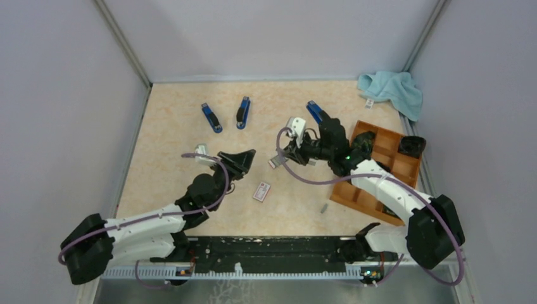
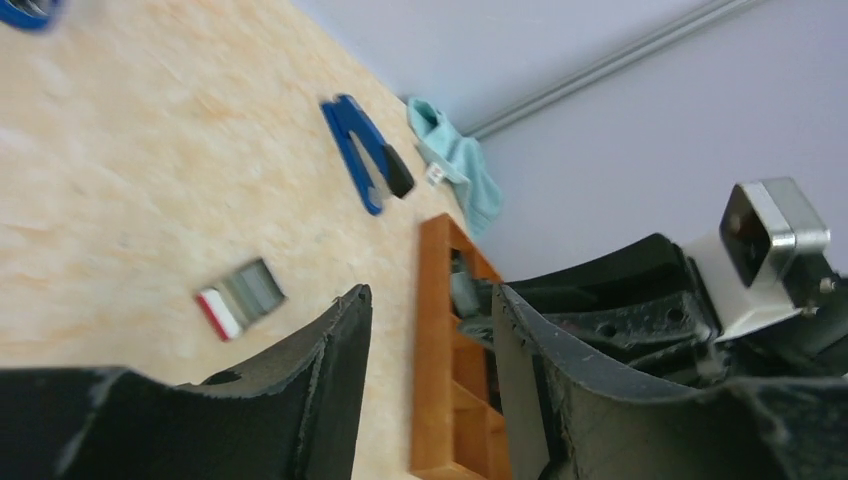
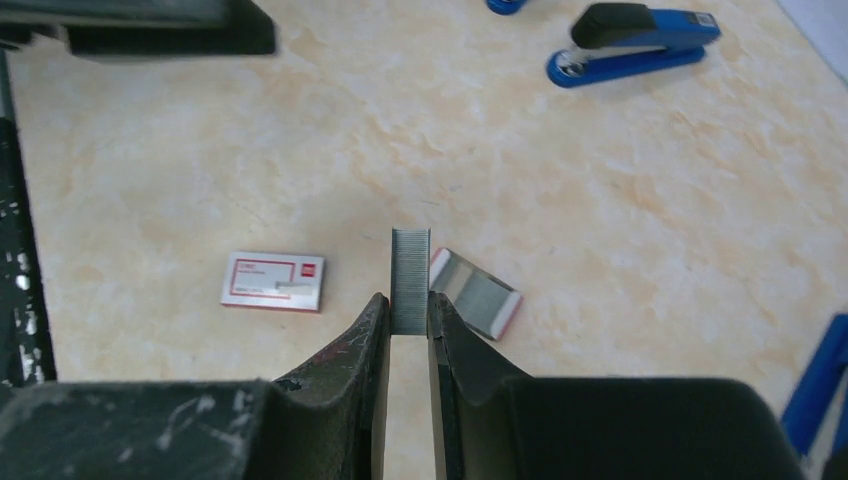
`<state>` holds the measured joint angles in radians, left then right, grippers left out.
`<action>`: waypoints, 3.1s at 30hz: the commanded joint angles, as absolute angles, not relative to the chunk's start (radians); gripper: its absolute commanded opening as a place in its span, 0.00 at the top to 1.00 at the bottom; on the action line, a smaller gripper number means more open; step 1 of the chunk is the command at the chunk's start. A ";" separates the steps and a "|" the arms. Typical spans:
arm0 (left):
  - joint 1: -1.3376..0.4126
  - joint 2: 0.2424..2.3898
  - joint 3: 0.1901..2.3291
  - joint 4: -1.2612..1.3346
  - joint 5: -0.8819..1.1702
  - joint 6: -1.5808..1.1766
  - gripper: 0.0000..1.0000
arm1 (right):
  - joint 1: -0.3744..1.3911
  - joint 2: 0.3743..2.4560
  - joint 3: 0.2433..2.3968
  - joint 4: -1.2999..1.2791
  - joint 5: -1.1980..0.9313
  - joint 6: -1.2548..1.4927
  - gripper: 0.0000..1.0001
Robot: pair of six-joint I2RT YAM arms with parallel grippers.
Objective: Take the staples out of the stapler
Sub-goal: Adjust the staple, then adjust the staple box at the center of the board.
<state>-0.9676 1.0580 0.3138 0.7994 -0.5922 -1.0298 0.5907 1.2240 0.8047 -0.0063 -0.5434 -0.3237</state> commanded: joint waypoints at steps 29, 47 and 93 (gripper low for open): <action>-0.738 1.827 1.274 -0.376 -0.066 -0.971 0.91 | 0.364 1.269 1.015 -0.208 -0.390 -0.306 0.89; -0.754 1.670 0.941 0.084 0.255 -0.783 0.79 | 0.360 1.258 1.008 -0.197 -0.399 -0.306 0.89; -0.680 1.672 1.055 -0.079 0.071 -0.663 0.85 | 0.360 1.255 1.000 -0.192 -0.412 -0.313 0.89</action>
